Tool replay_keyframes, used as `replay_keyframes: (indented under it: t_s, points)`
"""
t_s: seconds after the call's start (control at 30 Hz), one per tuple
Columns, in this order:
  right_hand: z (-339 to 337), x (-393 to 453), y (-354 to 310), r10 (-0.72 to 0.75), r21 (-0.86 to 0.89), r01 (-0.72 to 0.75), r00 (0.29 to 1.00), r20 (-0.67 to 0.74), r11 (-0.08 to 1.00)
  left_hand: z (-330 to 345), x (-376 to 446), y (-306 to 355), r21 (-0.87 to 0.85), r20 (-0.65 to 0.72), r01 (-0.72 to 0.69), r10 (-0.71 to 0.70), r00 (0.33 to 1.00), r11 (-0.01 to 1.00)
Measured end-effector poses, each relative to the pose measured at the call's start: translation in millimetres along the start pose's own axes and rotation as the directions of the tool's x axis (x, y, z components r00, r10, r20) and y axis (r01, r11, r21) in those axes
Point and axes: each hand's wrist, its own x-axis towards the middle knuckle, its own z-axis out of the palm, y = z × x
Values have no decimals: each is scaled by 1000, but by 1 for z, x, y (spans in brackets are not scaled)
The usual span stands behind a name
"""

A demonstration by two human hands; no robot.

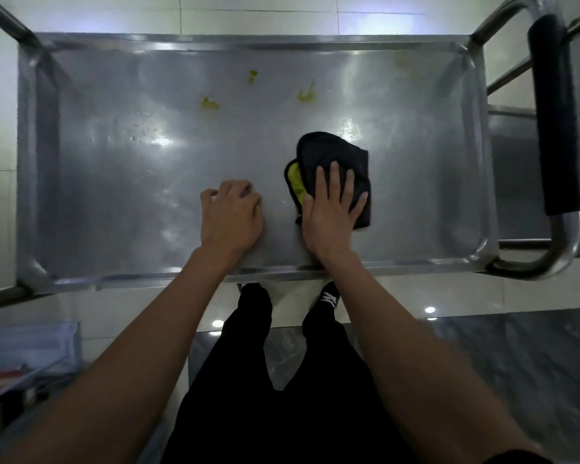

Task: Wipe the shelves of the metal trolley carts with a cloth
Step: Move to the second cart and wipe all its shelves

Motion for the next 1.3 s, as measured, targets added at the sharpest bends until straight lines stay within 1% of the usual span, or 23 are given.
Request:
replay_keyframes:
  t_s: [0.1,0.2,0.37,0.43,0.53,0.63,0.77,0.9,0.97,1.03,1.13,1.2,1.3]
  points:
    - [13,0,-49,-104,-22,105,994,33,994,-2,1,-11,-1,-5,-53,53,999,999]
    - [19,0,-67,-180,-53,184,981,68,982,-6,-4,-24,11,11,-87,87,996,996]
    - [12,4,-53,-222,-50,224,974,55,973,-6,-1,-31,16,-23,-157,157,987,988]
    - [8,7,-47,-237,-47,239,970,46,970,-5,4,-25,40,-18,-150,151,988,988]
    - [3,11,-30,-235,-35,236,971,34,971,-6,12,-12,61,-8,-101,102,995,993]
    - [-6,19,-1,-205,-6,205,979,17,979,-7,21,12,48,8,-91,91,996,995]
    - [-22,33,47,-143,22,143,990,-7,989,-6,38,53,45,59,-126,123,991,991]
    - [-44,52,106,-75,78,78,997,-35,994,0,57,94,89,100,-125,116,988,988]
    - [-57,63,139,-24,97,29,998,-56,995,1,65,107,112,117,-95,82,990,989]
    - [-69,74,175,51,75,-47,997,-57,996,3,69,114,110,117,-63,50,992,992]
    - [-88,92,223,146,61,-141,985,-87,988,7,70,117,119,115,-65,51,992,991]
    - [-95,100,240,151,50,-147,984,-93,988,8,71,119,127,123,-72,56,991,989]
    - [-95,106,241,170,64,-164,980,-104,984,8,73,127,125,169,-81,59,984,989]
